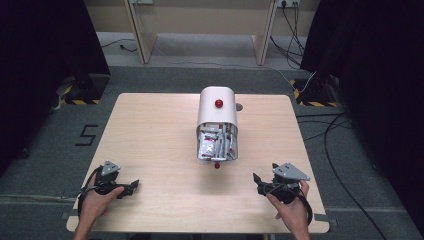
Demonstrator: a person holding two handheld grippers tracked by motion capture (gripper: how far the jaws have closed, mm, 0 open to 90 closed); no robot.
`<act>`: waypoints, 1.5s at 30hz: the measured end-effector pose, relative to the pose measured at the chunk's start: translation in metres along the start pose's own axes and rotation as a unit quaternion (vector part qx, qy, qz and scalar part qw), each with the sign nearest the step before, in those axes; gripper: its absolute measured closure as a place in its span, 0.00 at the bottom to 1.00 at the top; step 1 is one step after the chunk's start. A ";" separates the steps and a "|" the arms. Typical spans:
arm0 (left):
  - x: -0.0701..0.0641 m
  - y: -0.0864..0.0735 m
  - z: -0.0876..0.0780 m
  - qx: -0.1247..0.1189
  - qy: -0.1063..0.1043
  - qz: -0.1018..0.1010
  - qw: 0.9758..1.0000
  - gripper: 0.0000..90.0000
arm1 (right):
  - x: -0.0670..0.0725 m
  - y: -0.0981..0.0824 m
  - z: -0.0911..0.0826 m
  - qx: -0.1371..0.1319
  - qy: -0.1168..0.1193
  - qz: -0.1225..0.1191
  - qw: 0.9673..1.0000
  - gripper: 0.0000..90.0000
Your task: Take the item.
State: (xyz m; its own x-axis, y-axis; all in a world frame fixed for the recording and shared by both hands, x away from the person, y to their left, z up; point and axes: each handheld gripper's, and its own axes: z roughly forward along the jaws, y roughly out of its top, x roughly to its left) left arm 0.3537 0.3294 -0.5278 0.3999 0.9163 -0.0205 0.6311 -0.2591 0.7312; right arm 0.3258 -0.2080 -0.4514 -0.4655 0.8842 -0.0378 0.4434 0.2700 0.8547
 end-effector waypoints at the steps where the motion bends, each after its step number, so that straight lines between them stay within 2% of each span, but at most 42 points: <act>1: 0.000 0.000 0.000 0.000 0.000 0.000 1.000 0.00 | 0.002 0.003 -0.001 -0.005 0.000 0.000 1.000 0.27; 14: 0.000 0.000 0.000 0.000 0.000 0.000 1.000 0.00 | 0.020 0.031 -0.015 -0.041 0.024 -0.007 0.999 0.30; 25: 0.000 0.000 0.000 0.000 0.000 0.000 1.000 0.00 | 0.035 0.051 -0.018 -0.062 0.043 -0.024 0.997 0.31; 40: 0.000 0.000 0.000 0.000 0.000 0.000 1.000 0.00 | 0.050 0.072 -0.006 -0.068 0.056 -0.055 0.995 0.36; 45: 0.000 0.000 0.000 0.000 0.000 0.000 1.000 0.00 | 0.052 0.077 0.000 -0.074 0.055 -0.055 0.994 0.38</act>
State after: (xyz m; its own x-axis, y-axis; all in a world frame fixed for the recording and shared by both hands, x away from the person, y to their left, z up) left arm 0.3536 0.3294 -0.5278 0.3994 0.9166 -0.0208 0.6312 -0.2584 0.7313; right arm 0.3354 -0.1413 -0.3874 -0.5903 0.8027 -0.0851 0.2714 0.2967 0.9156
